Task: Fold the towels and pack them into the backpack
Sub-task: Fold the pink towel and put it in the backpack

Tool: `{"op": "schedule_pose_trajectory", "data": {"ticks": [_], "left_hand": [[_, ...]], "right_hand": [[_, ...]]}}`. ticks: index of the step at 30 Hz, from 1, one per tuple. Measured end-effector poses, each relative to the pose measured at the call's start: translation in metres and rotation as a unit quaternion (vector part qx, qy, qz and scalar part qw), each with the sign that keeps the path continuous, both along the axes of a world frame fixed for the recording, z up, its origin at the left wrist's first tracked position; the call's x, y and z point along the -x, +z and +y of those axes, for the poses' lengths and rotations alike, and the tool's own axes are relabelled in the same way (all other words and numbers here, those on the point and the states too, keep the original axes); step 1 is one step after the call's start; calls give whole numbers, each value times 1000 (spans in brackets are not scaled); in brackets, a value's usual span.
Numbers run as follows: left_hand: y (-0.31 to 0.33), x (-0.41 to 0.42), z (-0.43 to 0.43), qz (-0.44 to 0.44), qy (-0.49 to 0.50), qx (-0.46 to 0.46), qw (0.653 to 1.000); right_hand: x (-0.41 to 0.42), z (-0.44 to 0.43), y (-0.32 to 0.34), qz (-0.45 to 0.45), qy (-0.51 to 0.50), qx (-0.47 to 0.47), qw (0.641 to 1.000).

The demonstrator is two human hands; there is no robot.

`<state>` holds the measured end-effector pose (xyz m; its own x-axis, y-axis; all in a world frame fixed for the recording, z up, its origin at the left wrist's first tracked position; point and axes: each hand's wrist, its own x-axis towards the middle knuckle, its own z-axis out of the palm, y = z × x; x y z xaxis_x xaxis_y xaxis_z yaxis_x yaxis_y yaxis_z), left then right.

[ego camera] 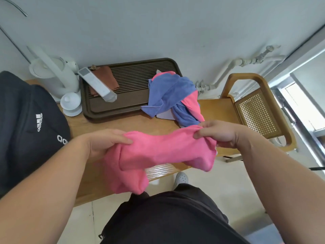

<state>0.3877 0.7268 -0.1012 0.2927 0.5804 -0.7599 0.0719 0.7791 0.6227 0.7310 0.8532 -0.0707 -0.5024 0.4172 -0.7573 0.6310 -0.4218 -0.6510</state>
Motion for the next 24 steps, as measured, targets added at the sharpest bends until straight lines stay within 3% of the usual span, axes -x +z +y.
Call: {"op": "schedule_pose_trajectory", "data": {"ticks": [4, 7, 10, 15, 24], "left_hand": [[-19, -4, 2, 38, -22, 33, 998], [-57, -12, 5, 200, 11, -29, 979], [-94, -17, 8, 381, 32, -104, 918], [-107, -27, 24, 462, 13, -134, 876], [-92, -21, 88, 608, -51, -205, 765]], "right_hand": [[-11, 3, -29, -52, -21, -13, 998], [-10, 8, -58, -136, -101, -123, 978], [-4, 16, -86, -190, -138, -217, 948], [0, 32, -113, -154, -187, -236, 941], [15, 111, -111, -115, -133, -362, 916]]}}
